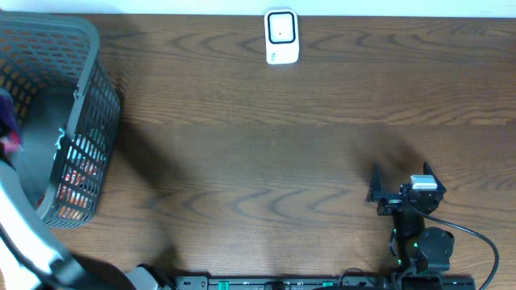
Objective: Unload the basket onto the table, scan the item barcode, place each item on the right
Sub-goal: 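Lift the purple pack out and place it on the table near the scanner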
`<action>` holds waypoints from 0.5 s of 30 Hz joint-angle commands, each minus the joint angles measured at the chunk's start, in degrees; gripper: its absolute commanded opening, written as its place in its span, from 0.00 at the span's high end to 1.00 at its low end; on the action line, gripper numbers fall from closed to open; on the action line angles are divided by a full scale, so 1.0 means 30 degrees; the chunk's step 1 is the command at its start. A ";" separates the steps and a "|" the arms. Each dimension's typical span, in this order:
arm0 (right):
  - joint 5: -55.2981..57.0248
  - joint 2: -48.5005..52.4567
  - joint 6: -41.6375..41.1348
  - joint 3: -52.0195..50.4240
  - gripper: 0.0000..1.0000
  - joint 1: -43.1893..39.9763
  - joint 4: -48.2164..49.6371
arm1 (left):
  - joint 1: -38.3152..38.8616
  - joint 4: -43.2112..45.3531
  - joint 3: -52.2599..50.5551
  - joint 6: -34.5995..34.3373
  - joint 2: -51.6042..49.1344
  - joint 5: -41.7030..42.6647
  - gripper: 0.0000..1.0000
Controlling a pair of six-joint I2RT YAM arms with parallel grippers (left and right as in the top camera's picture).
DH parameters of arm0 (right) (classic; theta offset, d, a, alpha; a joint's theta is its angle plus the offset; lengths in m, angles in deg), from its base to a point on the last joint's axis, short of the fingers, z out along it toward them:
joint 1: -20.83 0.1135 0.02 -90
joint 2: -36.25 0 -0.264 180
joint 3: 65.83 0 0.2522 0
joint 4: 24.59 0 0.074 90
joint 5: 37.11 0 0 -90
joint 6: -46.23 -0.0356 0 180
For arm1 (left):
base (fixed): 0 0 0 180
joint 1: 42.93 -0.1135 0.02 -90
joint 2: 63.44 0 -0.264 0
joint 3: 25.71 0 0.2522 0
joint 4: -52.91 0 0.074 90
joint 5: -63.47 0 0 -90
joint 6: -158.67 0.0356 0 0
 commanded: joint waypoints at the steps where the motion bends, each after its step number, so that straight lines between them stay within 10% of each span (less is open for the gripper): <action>1: -0.0029 -0.0102 0.0102 -0.0073 0.01 0.0131 -0.0022 | 0.0022 0.1632 0.0466 -0.3053 0.1996 0.4044 0.93; 8: -0.0029 -0.0102 0.0102 -0.0073 0.01 0.0131 -0.0029 | 0.0437 0.7257 0.0466 -0.9748 0.5617 0.8582 0.92; 15: -0.0029 -0.0102 0.0102 -0.0066 0.01 0.0131 -0.0022 | 0.7264 0.7723 0.0423 -1.2050 0.6054 1.0783 0.93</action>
